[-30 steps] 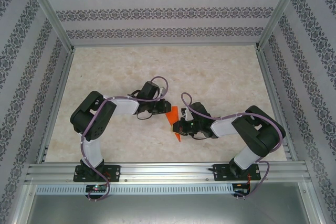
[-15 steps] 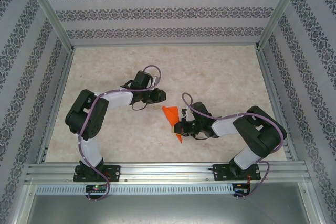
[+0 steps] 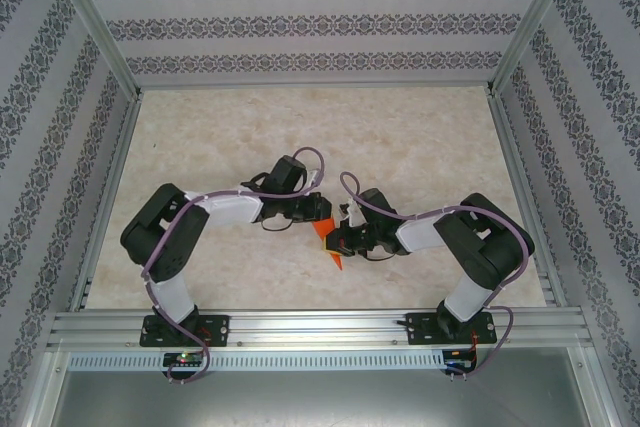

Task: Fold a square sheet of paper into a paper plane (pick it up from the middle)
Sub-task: Fold the wing for the fifth time at the center of the table.

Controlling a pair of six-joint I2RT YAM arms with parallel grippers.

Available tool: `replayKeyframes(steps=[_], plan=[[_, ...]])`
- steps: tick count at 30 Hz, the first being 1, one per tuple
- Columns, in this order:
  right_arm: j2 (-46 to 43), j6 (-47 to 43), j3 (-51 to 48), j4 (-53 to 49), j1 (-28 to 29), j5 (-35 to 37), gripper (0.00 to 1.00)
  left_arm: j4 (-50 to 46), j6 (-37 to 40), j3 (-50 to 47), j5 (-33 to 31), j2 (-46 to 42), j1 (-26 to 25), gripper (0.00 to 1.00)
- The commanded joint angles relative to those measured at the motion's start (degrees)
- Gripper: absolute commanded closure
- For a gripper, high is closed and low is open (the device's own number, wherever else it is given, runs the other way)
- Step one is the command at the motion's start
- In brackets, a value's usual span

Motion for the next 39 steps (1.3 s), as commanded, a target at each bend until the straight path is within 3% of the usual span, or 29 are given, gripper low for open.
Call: replayKeyframes(steps=[1,8,15,22,33,39], plan=[[2.0,1.3,-2.1,-1.9,-0.4,4.1,0.99,5.0,-2.3,-1.0,-0.1,1.8,-0.6,0.80],[2.0,2.2,-2.7,-1.5,-0.5,4.7,0.99,6.9,-1.8,-2.5,-0.5,4.4,-0.7,0.79],[-1.4,4.7,-2.5,-4.2,-0.3,5.1,0.96,-1.4,-0.5,-1.8,-7.0,8.0,-0.7,0.83],[-4.9,7.6,3.2,-6.2,0.4,7.0,0.95,0.2,-1.0,-3.9,-6.2,7.7,-0.7,0.84],[1.6,9.1,7.8,-5.4,1.7,9.2,0.95,-0.2,-0.8,-2.5,-5.8,7.9,-0.7,0.84],[3.0,7.5,5.4,-9.5,2.6,12.1,0.95,-1.1,-0.7,-2.4,-7.0,7.1,-0.8,0.84]])
